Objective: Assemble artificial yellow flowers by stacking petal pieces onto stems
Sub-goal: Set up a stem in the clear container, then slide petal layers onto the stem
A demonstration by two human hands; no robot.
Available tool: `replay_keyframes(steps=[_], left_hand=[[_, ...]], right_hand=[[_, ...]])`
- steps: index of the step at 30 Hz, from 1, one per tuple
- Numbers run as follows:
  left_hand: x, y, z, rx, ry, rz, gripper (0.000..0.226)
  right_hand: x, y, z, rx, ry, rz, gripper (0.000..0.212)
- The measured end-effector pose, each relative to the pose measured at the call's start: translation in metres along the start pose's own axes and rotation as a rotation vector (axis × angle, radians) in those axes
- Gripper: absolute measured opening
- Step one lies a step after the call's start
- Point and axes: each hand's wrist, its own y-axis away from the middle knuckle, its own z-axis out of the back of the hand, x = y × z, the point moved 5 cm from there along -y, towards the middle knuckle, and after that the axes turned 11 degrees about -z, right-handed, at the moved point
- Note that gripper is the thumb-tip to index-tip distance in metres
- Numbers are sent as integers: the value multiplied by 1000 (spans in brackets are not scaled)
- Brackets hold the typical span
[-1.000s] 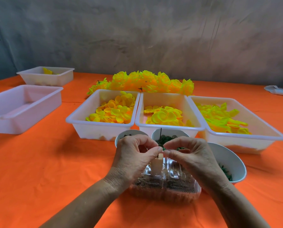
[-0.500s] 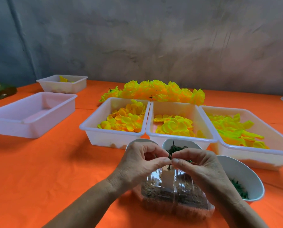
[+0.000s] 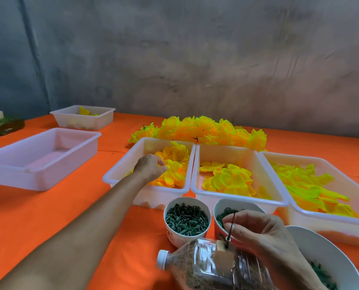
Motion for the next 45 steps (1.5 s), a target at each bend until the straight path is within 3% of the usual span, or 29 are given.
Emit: replay_keyframes(steps=[4, 6, 9, 14, 21, 25, 29, 37, 43, 45], left_hand=[[7, -25, -14, 142, -42, 24, 34], [9, -35, -21, 184, -42, 45, 33], [12, -40, -29, 189, -43, 79, 29], [15, -40, -30, 86, -16, 88, 21], [3, -34, -8, -246, 87, 31, 13], [-3, -26, -1, -329, 203, -31, 15], [-13, -14, 7, -383, 468, -52, 22], [-67, 18, 21, -312, 959, -81, 24], [-104, 45, 20, -205, 1157, -8, 19], [-113, 53, 16, -157, 1216, 29, 18]], right_hand=[[4, -8, 4, -20, -12, -7, 6], [3, -12, 9, -40, -3, -11, 19], [1, -14, 11, -58, -5, -37, 17], [-2, -16, 18, -68, -45, -48, 13], [-9, -16, 17, -53, -113, -79, 16], [-9, -15, 16, -64, -164, -69, 19], [-10, -14, 18, -92, -155, -68, 21], [15, -27, 27, -205, -49, 111, 11], [40, -39, 18, -225, -40, 115, 64], [42, -43, 15, -210, -102, 83, 67]])
